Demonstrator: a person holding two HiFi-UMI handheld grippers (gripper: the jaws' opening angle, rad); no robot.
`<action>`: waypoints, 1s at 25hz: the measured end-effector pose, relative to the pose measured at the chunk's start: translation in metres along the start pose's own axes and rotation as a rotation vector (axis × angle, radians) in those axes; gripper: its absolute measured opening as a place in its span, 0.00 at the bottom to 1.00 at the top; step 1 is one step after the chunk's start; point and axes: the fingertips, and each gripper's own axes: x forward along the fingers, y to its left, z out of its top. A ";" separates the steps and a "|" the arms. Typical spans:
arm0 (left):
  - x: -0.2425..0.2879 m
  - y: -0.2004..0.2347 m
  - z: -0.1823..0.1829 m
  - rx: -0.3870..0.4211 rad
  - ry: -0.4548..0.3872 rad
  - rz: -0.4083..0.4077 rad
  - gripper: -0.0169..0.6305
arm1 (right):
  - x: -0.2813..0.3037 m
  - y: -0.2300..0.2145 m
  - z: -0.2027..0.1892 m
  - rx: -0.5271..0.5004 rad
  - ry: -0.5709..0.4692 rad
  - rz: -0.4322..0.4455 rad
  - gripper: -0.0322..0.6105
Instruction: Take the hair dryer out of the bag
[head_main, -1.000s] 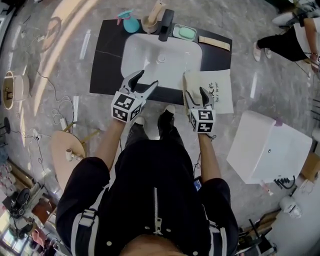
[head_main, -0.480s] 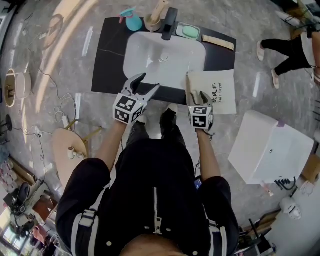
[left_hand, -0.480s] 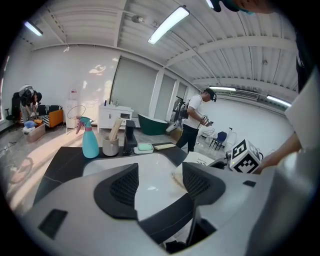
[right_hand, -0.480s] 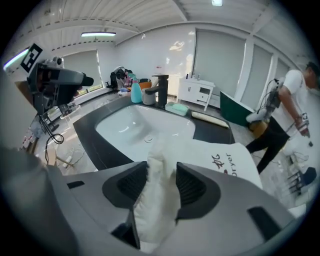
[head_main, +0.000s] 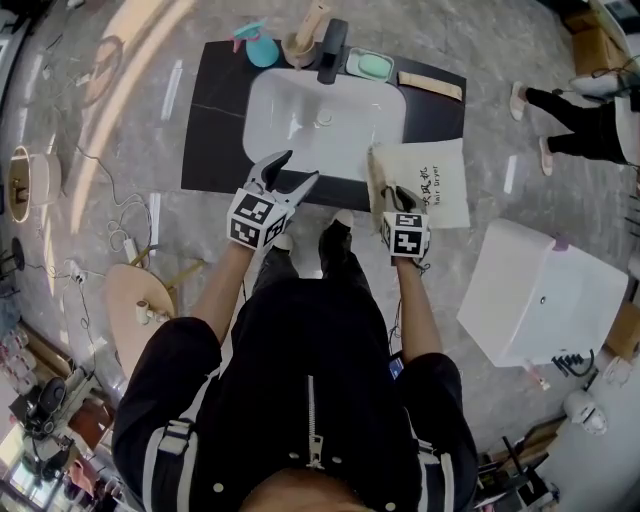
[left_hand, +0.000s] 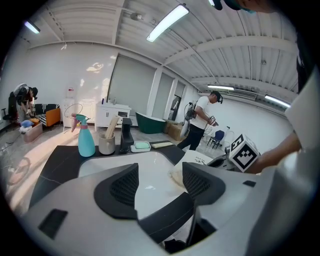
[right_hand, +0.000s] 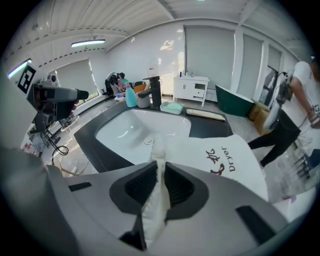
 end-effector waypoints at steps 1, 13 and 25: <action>0.002 -0.001 -0.001 0.001 0.004 -0.004 0.46 | -0.002 -0.001 0.001 0.006 -0.006 0.009 0.15; 0.030 -0.028 -0.016 0.035 0.075 -0.094 0.46 | -0.023 -0.010 0.010 0.062 -0.080 0.097 0.14; 0.066 -0.075 -0.029 0.077 0.168 -0.243 0.46 | -0.044 -0.025 0.020 0.110 -0.157 0.164 0.13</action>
